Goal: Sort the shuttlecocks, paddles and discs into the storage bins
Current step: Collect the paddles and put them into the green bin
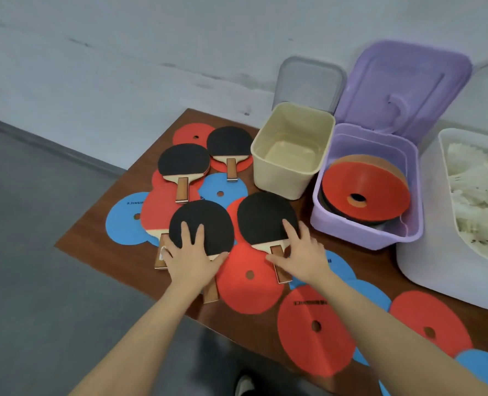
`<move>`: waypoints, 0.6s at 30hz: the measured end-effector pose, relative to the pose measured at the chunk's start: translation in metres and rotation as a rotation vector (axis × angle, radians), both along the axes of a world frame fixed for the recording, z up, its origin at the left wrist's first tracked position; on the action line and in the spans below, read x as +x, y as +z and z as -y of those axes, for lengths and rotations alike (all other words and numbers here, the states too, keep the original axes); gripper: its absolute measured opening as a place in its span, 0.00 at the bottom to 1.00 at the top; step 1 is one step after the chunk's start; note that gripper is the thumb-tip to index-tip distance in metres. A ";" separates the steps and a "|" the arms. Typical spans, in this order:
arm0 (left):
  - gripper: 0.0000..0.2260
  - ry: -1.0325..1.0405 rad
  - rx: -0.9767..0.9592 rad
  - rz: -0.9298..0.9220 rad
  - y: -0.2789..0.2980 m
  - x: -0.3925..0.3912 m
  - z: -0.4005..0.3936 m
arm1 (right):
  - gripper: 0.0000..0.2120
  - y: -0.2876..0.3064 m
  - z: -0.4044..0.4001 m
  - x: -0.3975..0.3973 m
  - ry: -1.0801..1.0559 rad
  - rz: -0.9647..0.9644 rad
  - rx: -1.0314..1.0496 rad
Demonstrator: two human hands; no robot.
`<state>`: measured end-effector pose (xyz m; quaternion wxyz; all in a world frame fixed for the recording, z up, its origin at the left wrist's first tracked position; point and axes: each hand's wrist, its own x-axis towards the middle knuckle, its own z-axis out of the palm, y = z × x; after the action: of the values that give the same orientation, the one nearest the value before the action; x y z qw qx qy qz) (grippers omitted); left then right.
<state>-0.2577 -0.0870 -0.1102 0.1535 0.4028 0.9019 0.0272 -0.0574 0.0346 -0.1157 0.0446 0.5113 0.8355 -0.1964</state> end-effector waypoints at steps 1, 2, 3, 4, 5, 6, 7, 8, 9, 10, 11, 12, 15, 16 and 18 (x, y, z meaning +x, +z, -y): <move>0.40 0.007 -0.024 -0.009 -0.004 -0.004 -0.001 | 0.46 -0.004 -0.002 -0.006 -0.011 0.010 -0.009; 0.42 0.016 -0.042 -0.011 -0.007 -0.007 -0.002 | 0.47 -0.007 -0.003 -0.013 -0.022 0.015 -0.021; 0.43 0.026 -0.053 -0.004 -0.010 -0.009 -0.003 | 0.48 -0.011 -0.004 -0.019 -0.033 0.016 -0.034; 0.44 0.033 -0.054 0.005 -0.012 -0.009 -0.004 | 0.48 -0.015 -0.004 -0.024 -0.044 0.019 -0.041; 0.45 0.034 -0.053 0.010 -0.015 -0.008 -0.005 | 0.48 -0.019 -0.004 -0.029 -0.054 0.025 -0.039; 0.46 0.032 -0.051 0.006 -0.017 -0.007 -0.006 | 0.48 -0.023 -0.003 -0.033 -0.067 0.034 -0.029; 0.47 0.030 -0.051 -0.001 -0.019 -0.005 -0.006 | 0.47 -0.026 -0.002 -0.036 -0.084 0.039 -0.014; 0.48 0.033 -0.048 -0.007 -0.020 -0.004 -0.007 | 0.47 -0.029 -0.001 -0.039 -0.104 0.039 0.004; 0.48 0.042 -0.042 -0.008 -0.021 -0.003 -0.007 | 0.46 -0.031 -0.001 -0.042 -0.122 0.037 0.021; 0.48 0.052 -0.028 -0.006 -0.023 -0.003 -0.007 | 0.46 -0.033 -0.001 -0.044 -0.135 0.034 0.035; 0.47 0.059 -0.009 -0.002 -0.024 -0.003 -0.007 | 0.45 -0.034 -0.002 -0.044 -0.144 0.028 0.049; 0.46 0.056 0.011 0.000 -0.024 -0.004 -0.006 | 0.43 -0.034 -0.002 -0.044 -0.148 0.020 0.066; 0.44 0.033 0.044 0.002 -0.020 -0.008 -0.004 | 0.39 -0.031 -0.001 -0.039 -0.133 -0.002 0.129; 0.44 0.028 0.059 0.005 -0.018 -0.009 -0.003 | 0.38 -0.031 0.001 -0.037 -0.130 -0.022 0.136; 0.42 0.032 0.101 0.030 -0.014 -0.010 -0.001 | 0.37 -0.029 0.008 -0.028 -0.140 -0.074 0.131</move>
<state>-0.2678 -0.0859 -0.1243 0.1460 0.3953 0.9033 0.0810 -0.0856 0.0263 -0.1450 -0.0337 0.5626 0.8098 -0.1629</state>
